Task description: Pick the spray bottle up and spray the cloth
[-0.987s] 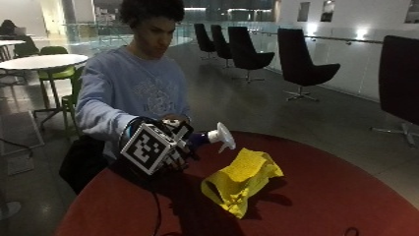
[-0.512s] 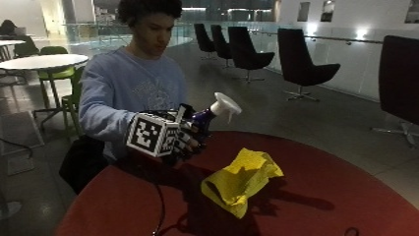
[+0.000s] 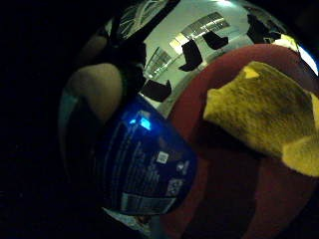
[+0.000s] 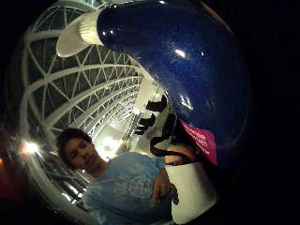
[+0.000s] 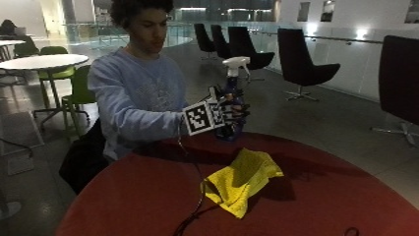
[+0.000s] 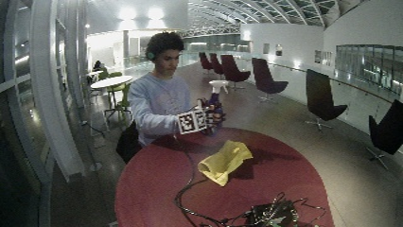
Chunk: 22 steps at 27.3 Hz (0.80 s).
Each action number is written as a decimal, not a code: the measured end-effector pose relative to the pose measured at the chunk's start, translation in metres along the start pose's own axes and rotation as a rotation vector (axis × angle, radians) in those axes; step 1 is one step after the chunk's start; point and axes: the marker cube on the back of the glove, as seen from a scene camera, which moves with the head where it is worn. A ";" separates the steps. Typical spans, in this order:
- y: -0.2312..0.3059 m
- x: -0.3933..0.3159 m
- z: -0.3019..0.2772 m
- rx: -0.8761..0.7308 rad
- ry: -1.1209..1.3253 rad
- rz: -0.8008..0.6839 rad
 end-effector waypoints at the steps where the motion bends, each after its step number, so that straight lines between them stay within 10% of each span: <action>1: -0.006 0.002 0.011 0.004 0.003 -0.020; 22: -0.049 0.047 0.135 0.002 0.044 -0.056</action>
